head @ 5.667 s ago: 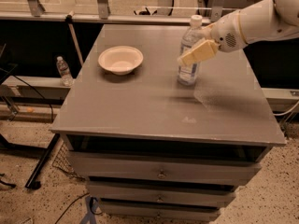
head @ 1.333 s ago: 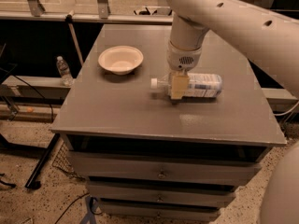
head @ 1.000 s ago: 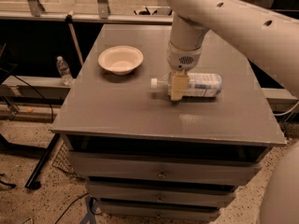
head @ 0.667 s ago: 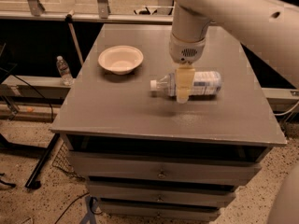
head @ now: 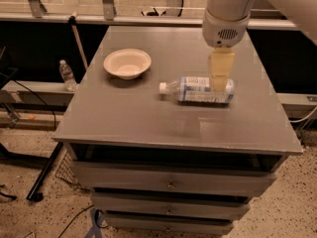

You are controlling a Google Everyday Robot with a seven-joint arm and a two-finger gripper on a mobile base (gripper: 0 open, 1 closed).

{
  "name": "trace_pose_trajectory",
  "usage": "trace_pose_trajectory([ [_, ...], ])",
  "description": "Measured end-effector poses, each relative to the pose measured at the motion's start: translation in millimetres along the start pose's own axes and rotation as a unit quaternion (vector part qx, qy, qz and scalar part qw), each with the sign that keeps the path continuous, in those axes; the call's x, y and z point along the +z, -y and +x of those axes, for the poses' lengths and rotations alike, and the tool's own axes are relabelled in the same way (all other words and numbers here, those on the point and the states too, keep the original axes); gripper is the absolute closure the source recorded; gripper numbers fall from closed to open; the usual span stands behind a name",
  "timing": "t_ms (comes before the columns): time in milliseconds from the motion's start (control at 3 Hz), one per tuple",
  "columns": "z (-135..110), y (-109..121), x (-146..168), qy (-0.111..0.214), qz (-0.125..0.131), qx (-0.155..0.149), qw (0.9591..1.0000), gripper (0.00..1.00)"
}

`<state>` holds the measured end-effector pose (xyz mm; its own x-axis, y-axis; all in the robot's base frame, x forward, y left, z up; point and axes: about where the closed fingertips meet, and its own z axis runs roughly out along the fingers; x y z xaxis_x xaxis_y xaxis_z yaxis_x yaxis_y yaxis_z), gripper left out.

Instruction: Knock blue plastic bottle over

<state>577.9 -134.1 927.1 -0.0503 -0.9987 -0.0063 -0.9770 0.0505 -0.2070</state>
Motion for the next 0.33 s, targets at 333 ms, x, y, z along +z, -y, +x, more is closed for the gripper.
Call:
trace_pose_trajectory([
  [333, 45.7, 1.1, -36.2, 0.009, 0.034, 0.035, 0.9988, 0.00],
])
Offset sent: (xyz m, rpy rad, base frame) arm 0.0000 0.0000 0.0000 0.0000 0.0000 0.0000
